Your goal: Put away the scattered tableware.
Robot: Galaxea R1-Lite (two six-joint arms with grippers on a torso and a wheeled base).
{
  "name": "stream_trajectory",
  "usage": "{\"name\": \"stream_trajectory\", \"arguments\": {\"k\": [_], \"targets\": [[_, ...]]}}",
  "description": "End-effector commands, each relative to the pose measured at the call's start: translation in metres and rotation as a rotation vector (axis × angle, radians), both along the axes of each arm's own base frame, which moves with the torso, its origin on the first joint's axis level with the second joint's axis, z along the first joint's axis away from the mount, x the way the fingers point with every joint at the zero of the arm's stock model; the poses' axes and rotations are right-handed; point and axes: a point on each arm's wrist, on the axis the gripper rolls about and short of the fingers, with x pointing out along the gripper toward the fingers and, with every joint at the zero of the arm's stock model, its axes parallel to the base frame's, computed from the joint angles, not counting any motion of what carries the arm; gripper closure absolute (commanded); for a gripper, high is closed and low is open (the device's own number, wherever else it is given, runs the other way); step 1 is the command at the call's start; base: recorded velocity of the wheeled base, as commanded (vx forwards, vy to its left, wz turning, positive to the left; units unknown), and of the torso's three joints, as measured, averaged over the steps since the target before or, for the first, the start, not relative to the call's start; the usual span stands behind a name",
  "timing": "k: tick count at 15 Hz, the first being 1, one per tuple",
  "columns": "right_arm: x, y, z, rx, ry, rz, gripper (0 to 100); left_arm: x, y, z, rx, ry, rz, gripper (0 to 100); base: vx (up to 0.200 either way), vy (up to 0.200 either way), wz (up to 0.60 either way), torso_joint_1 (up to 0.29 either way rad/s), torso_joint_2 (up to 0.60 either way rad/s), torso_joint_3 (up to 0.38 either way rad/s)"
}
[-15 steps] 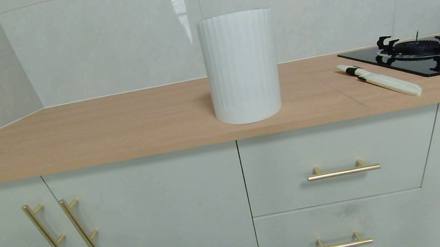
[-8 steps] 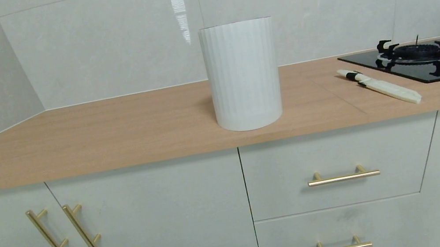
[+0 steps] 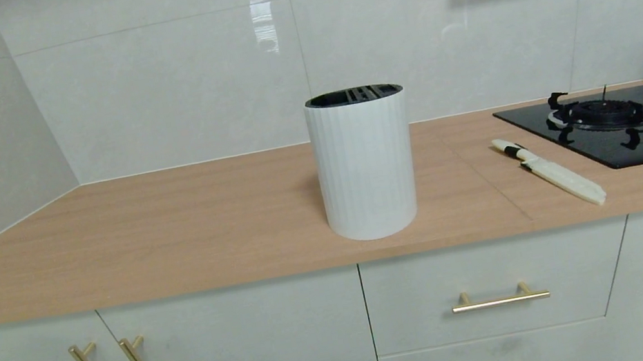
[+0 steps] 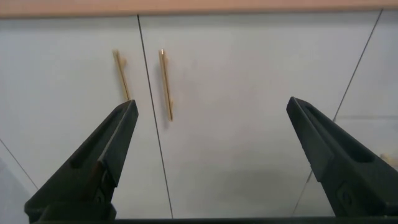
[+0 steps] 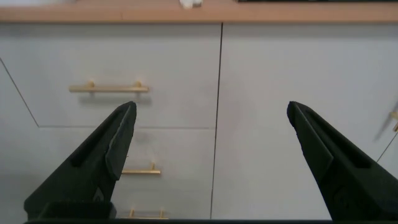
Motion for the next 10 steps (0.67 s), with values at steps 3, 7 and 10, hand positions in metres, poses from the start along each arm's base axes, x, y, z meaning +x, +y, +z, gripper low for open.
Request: {"name": "stream_trajectory", "arguments": {"k": [3, 7, 10], "targets": [[0.0000, 0.0000, 0.0000, -0.001, 0.001, 0.000, 0, 0.0000, 0.0000, 0.0000, 0.000, 0.000, 0.001, 0, 0.000, 0.000, 0.00, 0.194, -0.47, -0.287], [0.0001, 0.0000, 0.0000, -0.001, 0.002, 0.001, 0, 0.0000, 0.0000, 0.0000, 0.000, 0.000, 0.001, 0, 0.000, 0.000, 0.00, 0.211, -0.49, -0.274], [0.0000, 0.0000, 0.0000, -0.001, 0.001, 0.000, 0, 0.0000, 0.0000, 0.0000, 0.000, 0.000, 0.001, 0, 0.000, 0.000, 0.00, 0.219, -0.50, -0.279]]}}
